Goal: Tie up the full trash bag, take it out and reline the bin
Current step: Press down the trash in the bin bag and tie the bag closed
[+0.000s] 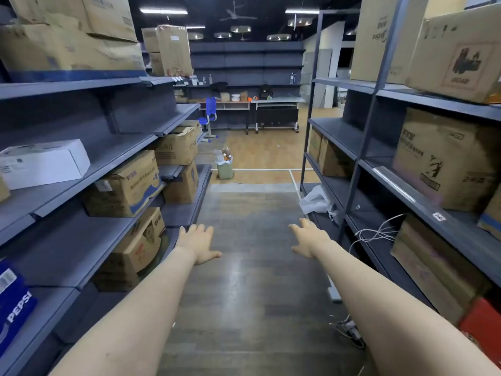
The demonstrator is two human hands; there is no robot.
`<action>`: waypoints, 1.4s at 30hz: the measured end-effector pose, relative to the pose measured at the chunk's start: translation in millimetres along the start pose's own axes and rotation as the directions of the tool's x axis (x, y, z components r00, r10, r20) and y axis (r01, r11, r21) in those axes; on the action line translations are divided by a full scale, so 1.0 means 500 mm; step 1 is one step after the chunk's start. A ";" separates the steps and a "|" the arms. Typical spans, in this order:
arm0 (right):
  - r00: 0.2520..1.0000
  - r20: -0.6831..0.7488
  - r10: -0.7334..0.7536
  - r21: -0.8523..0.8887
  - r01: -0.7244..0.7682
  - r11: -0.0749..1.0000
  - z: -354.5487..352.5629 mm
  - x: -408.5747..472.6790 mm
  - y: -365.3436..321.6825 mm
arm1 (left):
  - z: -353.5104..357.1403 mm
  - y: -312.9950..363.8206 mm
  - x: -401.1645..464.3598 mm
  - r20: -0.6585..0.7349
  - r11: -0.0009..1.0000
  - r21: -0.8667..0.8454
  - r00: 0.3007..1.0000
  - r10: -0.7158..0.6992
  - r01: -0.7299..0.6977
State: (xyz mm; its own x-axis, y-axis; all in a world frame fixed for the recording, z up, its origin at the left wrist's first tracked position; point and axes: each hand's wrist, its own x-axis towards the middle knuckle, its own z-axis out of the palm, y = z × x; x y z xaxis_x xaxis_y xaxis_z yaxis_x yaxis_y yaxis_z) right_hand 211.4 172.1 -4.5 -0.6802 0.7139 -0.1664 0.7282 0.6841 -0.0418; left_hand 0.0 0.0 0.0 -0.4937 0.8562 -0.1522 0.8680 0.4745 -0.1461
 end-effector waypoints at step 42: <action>0.989 0.146 -0.019 0.150 -0.003 0.989 -0.114 1.161 0.267 | -0.116 -0.039 1.124 0.075 0.993 -0.072 0.993 -0.088 0.093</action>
State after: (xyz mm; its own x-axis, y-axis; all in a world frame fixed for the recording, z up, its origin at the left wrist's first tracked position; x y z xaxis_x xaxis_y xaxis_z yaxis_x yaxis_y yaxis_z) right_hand -90.8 686.4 -50.6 -0.6744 0.6710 -0.3081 0.7346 0.6519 -0.1882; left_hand -291.3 484.0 -26.2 -0.5704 0.7937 -0.2115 0.8199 0.5655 -0.0889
